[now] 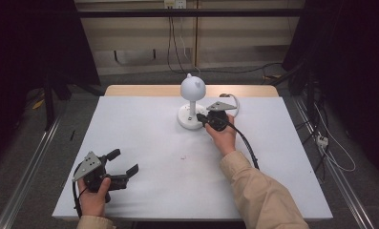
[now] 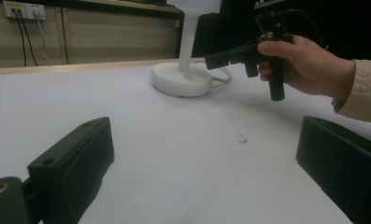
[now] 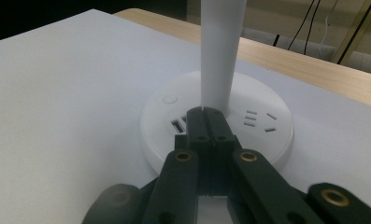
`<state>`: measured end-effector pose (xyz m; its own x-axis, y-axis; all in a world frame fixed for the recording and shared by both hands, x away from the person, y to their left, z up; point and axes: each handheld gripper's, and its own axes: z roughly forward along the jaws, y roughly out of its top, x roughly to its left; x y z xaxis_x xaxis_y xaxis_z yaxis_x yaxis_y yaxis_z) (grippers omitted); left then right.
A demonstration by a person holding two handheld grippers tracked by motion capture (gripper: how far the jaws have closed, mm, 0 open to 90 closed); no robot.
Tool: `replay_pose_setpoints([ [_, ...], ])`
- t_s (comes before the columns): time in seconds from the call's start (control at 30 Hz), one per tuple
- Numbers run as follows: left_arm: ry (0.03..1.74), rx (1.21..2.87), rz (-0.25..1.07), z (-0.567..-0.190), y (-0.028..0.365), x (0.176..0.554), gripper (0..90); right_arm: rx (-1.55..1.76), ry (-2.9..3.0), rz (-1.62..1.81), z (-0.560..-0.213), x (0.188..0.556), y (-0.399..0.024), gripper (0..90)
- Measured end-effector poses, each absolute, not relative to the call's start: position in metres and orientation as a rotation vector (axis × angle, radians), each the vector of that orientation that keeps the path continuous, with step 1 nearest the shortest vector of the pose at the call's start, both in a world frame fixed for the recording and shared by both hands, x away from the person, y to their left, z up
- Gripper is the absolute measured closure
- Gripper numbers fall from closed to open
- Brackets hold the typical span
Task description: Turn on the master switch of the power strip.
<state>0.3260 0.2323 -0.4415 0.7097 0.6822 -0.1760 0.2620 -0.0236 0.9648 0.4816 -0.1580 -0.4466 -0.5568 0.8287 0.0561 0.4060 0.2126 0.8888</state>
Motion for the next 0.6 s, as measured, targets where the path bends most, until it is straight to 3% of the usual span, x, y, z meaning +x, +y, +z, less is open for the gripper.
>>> replay_pose_setpoints([
  [0.6,0.781,1.603,0.401,-0.4412,0.2334,0.3256,3.9,1.148,2.056,1.262,-0.4567,0.4882,-0.158,90.0],
])
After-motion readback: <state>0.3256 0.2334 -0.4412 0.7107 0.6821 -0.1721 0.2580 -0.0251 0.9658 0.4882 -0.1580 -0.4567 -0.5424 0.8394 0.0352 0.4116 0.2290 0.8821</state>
